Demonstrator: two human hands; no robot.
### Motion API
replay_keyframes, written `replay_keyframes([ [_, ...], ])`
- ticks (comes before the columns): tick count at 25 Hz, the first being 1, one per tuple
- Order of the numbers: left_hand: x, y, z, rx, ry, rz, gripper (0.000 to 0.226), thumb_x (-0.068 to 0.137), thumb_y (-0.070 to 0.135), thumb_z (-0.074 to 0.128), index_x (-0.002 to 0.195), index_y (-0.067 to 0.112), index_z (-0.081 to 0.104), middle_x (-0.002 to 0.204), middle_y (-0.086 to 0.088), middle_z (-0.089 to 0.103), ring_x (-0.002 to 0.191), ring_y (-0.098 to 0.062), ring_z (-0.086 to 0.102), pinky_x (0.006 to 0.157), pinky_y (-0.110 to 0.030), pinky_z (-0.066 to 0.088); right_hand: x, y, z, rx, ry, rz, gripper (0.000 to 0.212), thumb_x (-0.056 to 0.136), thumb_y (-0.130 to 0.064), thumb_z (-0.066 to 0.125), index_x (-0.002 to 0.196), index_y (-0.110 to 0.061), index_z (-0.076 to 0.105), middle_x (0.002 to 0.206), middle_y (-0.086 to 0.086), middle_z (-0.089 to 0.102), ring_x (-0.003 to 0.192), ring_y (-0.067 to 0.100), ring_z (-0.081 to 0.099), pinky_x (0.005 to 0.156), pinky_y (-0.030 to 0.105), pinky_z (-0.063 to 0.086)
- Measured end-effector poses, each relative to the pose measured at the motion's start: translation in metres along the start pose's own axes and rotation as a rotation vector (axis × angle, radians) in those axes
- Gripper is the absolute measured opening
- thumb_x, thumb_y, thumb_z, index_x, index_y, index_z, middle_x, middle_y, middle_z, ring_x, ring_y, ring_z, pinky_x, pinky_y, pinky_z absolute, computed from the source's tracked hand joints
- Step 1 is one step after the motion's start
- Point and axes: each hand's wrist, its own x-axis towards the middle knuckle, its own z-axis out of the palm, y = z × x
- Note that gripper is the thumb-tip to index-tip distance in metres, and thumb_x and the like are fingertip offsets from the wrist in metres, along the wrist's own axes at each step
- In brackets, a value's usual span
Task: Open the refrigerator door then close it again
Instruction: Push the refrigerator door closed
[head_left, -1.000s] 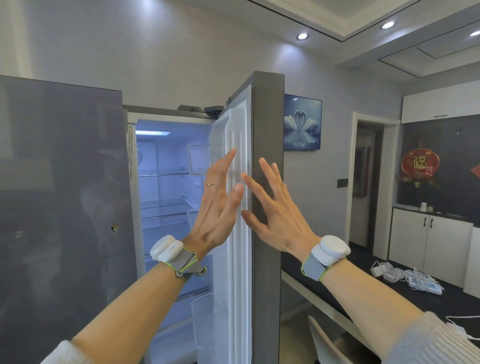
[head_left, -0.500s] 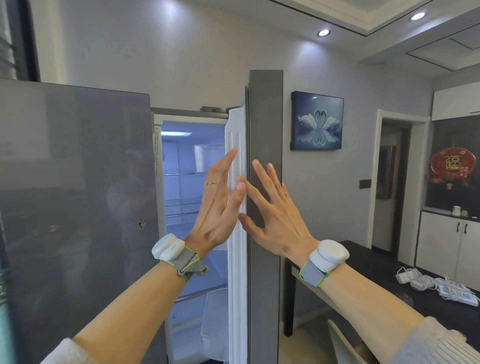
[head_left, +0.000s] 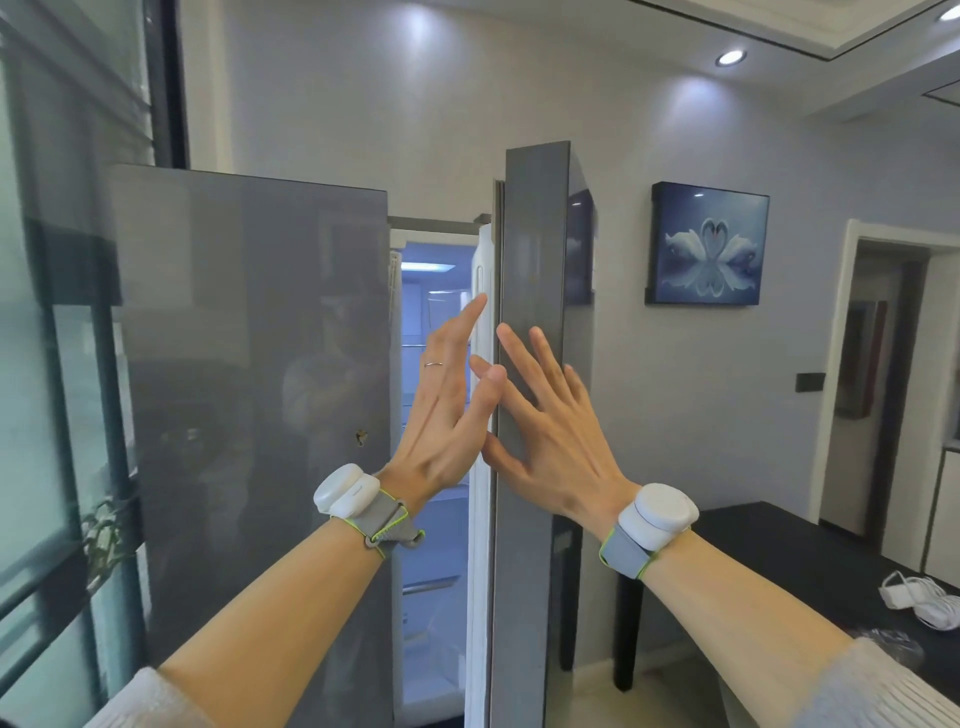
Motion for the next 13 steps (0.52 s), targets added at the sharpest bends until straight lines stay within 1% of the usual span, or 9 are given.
replay_keyframes([
  [3,-0.002,-0.001,-0.014,0.026,0.005,-0.013,0.062,0.106,0.057,0.035,0.164,0.045,0.018,0.15,0.054,0.017,0.153,-0.015,0.029,0.122,-0.061,0.027,0.008,-0.011,0.011,0.026,-0.004,-0.032,0.07,0.102,-0.049,0.049,0.166,-0.035,0.025,0.18,-0.003,0.002,0.166,0.028,-0.006,0.126,0.07,0.018],
  [5,-0.004,-0.001,-0.021,0.036,-0.004,-0.04,0.063,0.105,0.056,0.037,0.164,0.046,0.017,0.149,0.052,0.017,0.152,-0.013,0.029,0.122,-0.06,0.028,0.013,-0.015,0.019,0.038,-0.019,-0.047,0.071,0.103,-0.048,0.053,0.166,-0.036,0.024,0.179,-0.005,-0.001,0.166,0.027,-0.008,0.128,0.068,0.015],
  [7,-0.006,-0.005,-0.028,0.042,-0.004,-0.072,0.066,0.103,0.057,0.04,0.164,0.047,0.016,0.152,0.042,0.022,0.151,-0.011,0.029,0.123,-0.059,0.028,0.019,-0.019,0.028,0.049,-0.027,-0.076,0.072,0.103,-0.046,0.056,0.166,-0.034,0.025,0.178,-0.006,-0.004,0.166,0.028,-0.008,0.129,0.065,0.014],
  [8,-0.007,-0.007,-0.031,0.042,-0.004,-0.083,0.067,0.102,0.056,0.042,0.164,0.047,0.017,0.155,0.033,0.025,0.151,-0.01,0.029,0.123,-0.059,0.027,0.021,-0.021,0.033,0.05,-0.032,-0.083,0.072,0.103,-0.045,0.057,0.166,-0.033,0.026,0.178,-0.006,-0.004,0.166,0.028,-0.009,0.13,0.064,0.014],
  [11,-0.01,-0.015,-0.039,0.08,-0.006,-0.089,0.073,0.1,0.049,0.052,0.164,0.044,0.016,0.164,0.012,0.026,0.153,-0.012,0.028,0.124,-0.058,0.025,0.028,-0.023,0.046,0.093,-0.068,-0.104,0.073,0.102,-0.044,0.058,0.167,-0.03,0.026,0.18,-0.002,-0.002,0.165,0.027,-0.013,0.131,0.06,0.01],
  [13,-0.01,-0.021,-0.042,0.101,-0.011,-0.095,0.077,0.1,0.043,0.058,0.164,0.045,0.015,0.165,0.009,0.026,0.153,-0.011,0.025,0.124,-0.053,0.025,0.033,-0.023,0.054,0.129,-0.102,-0.116,0.074,0.101,-0.042,0.057,0.167,-0.031,0.025,0.18,-0.001,-0.004,0.165,0.026,-0.016,0.132,0.058,0.007],
])
